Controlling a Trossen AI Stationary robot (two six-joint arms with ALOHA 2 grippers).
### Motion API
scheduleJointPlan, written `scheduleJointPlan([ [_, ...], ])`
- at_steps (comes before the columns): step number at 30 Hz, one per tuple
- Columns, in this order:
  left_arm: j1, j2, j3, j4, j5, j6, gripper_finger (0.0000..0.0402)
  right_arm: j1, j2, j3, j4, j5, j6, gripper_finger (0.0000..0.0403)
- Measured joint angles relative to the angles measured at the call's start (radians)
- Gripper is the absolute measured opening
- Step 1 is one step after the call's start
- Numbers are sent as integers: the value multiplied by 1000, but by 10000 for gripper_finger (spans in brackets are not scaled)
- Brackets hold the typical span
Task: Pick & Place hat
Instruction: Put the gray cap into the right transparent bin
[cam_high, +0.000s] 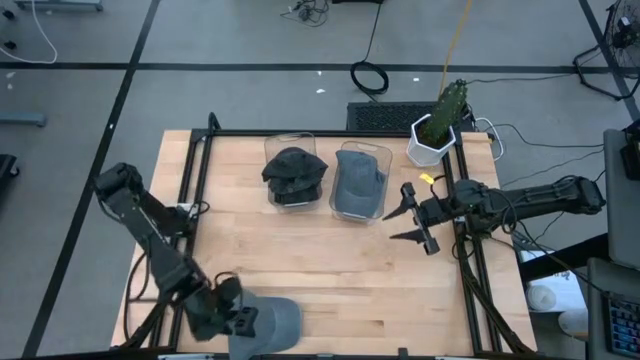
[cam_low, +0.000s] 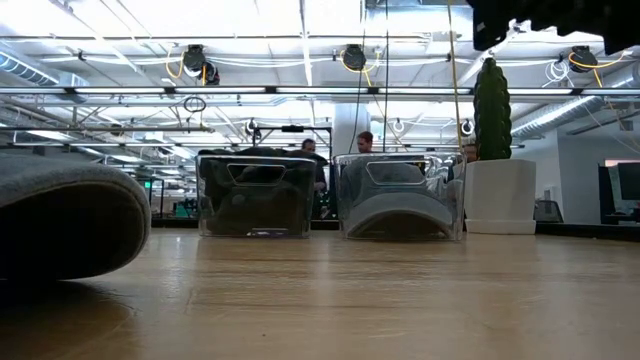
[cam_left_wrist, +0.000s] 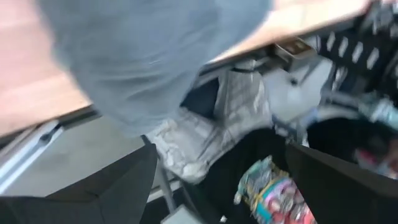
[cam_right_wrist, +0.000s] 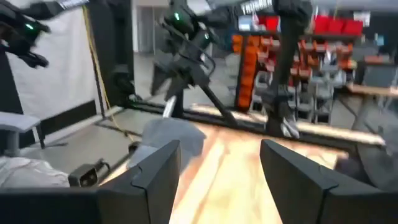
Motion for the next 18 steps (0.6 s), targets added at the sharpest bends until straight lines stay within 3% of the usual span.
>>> scheduleJointPlan([
  [7, -82, 51, 0, -100, -50, -229, 365, 23, -4, -58, 213, -3, 1, 210],
  [18, -90, 233, 0, -104, -1, -238, 365, 60, -2, -89, 266, -1, 39, 210],
])
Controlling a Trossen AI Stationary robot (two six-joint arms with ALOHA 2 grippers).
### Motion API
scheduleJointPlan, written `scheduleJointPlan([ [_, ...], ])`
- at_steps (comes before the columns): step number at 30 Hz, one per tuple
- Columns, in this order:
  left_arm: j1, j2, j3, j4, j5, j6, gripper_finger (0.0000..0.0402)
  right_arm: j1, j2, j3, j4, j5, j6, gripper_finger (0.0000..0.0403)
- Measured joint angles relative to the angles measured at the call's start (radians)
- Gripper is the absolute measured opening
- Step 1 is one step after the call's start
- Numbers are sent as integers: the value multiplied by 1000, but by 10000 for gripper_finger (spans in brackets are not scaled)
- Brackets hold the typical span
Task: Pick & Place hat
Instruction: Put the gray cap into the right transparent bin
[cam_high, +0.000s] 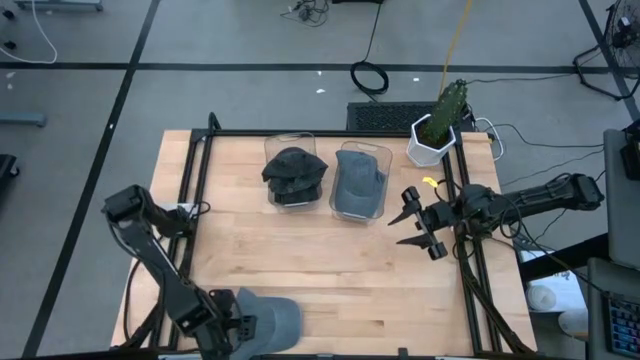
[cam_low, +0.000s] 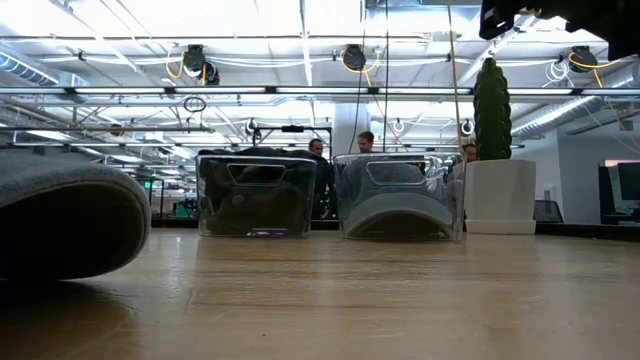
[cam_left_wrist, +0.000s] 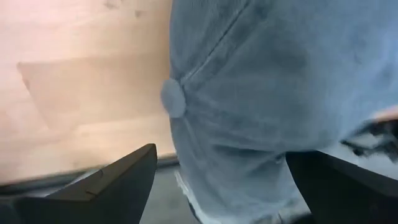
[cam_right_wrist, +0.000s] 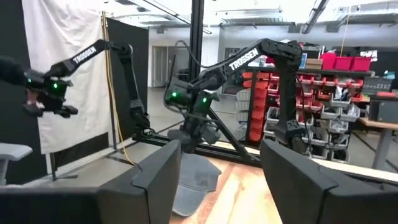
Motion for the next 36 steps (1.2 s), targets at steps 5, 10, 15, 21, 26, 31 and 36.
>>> scheduleJointPlan([
  [5, 13, 48, 0, 55, -57, -2, 365, 0, 0, 0, 0, 1, 29, 210],
  [10, 49, 54, 0, 180, -317, 110, 365, 0, 1, 0, 0, 1, 34, 210],
  [15, 86, 50, 0, 240, -484, 259, 365, 0, 3, 0, -1, 1, 34, 210],
  [21, 148, 50, 0, 286, -604, 462, 365, 0, 4, 0, -1, 1, 34, 210],
  [26, 217, 50, 0, 497, -566, 823, 365, 0, 5, 0, -2, 1, 34, 210],
  [31, 271, 24, 0, 588, -369, 1029, 365, 0, 5, 0, -8, 1, 41, 210],
  [36, 311, 7, 0, 354, -321, 873, 365, 0, 8, 0, -9, 2, 41, 210],
])
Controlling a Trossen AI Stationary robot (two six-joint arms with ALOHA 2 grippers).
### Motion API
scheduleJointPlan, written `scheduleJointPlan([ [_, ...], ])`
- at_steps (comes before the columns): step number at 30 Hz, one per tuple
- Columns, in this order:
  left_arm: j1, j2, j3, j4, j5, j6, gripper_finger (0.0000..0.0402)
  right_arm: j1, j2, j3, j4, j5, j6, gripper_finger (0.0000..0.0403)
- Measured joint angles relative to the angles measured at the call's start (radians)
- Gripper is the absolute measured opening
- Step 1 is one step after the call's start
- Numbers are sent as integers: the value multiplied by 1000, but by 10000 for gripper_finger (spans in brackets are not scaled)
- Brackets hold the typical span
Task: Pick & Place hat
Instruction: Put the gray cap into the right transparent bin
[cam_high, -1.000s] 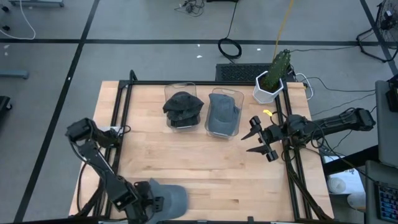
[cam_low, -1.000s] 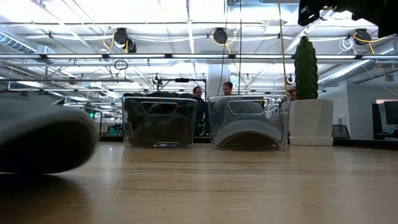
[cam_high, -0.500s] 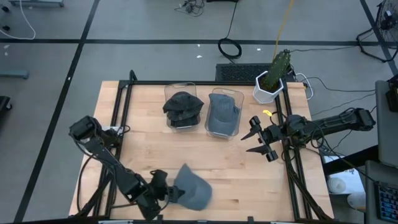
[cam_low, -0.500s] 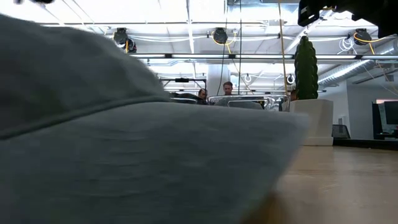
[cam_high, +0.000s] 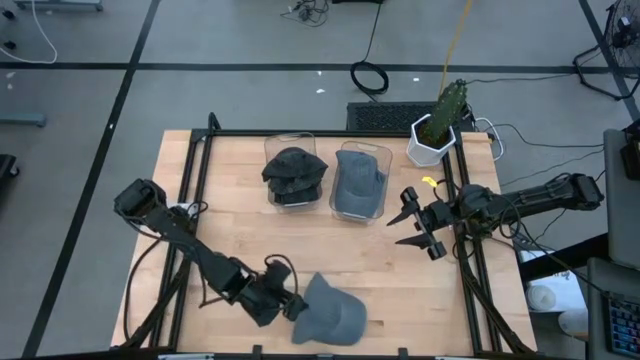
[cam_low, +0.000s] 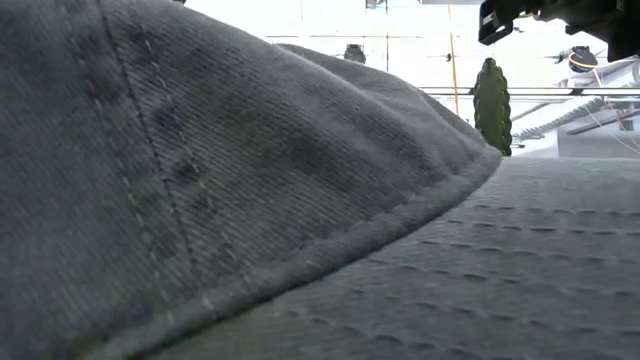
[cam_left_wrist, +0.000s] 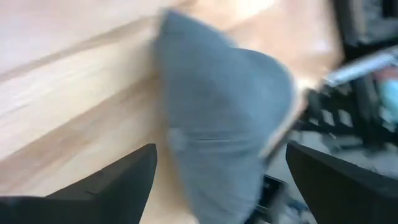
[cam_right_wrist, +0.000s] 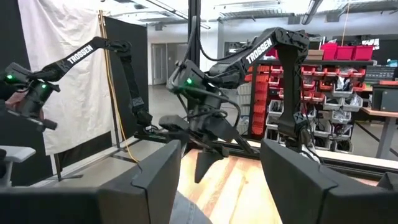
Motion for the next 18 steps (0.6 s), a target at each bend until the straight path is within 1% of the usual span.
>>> scheduleJointPlan([
  [2, -2, 0, 0, -56, -7, -80, 365, 0, 6, 0, 1, 0, 0, 210],
  [4, 4, 10, 0, -58, -4, -127, 365, 0, 12, 0, -1, 2, 0, 210],
  [8, 24, 49, -1, -43, 8, -152, 365, 0, 29, 0, 1, 3, 0, 210],
  [11, 34, 98, 0, -35, 46, -185, 365, 0, 36, 0, 3, 4, 0, 210],
  [13, 43, 137, -2, 20, 80, -183, 365, 0, 38, 0, 3, 4, 0, 210],
  [18, 51, 213, -2, 241, 82, -134, 365, 0, 42, 0, 6, 4, 0, 210],
])
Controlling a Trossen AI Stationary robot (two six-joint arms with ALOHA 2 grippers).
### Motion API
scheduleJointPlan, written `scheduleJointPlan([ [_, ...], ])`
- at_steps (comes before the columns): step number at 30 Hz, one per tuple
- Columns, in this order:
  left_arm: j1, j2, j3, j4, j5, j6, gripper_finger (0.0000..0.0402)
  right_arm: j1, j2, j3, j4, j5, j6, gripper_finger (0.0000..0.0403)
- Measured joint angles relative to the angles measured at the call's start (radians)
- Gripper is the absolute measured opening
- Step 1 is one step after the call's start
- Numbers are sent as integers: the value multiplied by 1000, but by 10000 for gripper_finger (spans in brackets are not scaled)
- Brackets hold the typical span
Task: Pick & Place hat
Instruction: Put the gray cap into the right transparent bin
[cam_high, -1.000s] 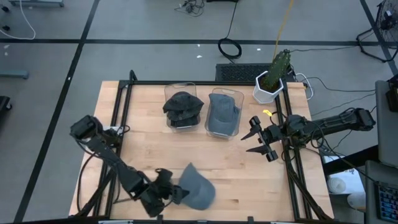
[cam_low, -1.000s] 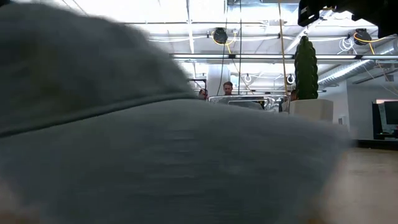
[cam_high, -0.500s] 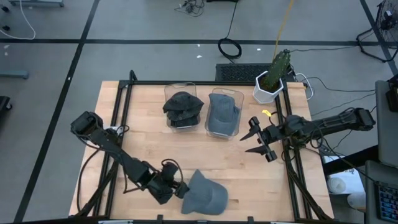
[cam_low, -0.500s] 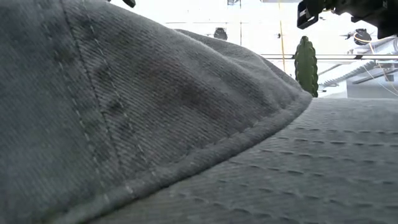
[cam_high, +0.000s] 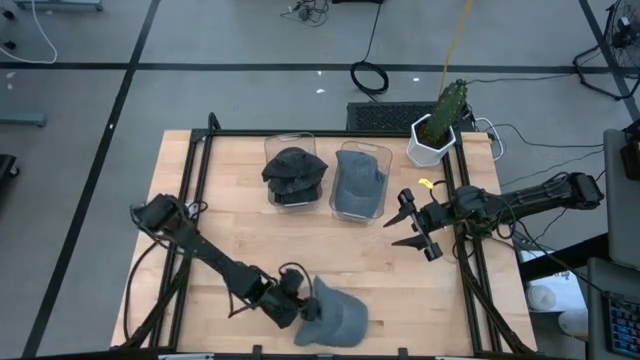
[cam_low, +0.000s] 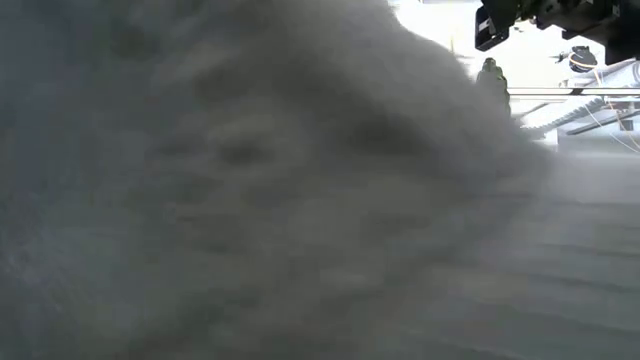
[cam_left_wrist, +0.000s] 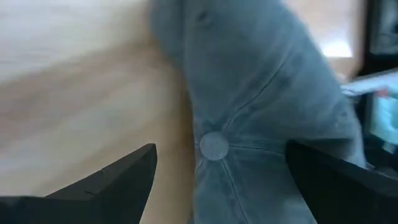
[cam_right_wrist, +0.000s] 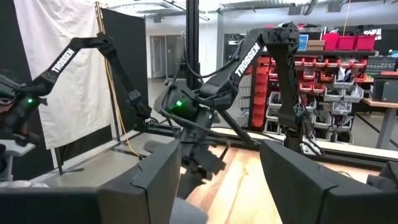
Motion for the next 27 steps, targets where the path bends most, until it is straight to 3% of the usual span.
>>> scheduleJointPlan([
  [5, 7, 21, 0, 224, 0, 119, 365, 0, 0, 0, 3, 0, 0, 210],
  [12, 22, 21, 1, 411, 20, 240, 365, 0, 0, 0, 8, 0, 0, 210],
  [21, 61, 15, 2, 352, 262, 370, 365, 0, 0, 0, 6, 0, 0, 210],
  [24, 87, -24, 1, 339, 371, 431, 365, 0, 0, 0, 7, 0, 0, 210],
  [27, 95, -88, 4, 283, 399, 499, 365, 0, 1, 0, 7, 0, 0, 210],
])
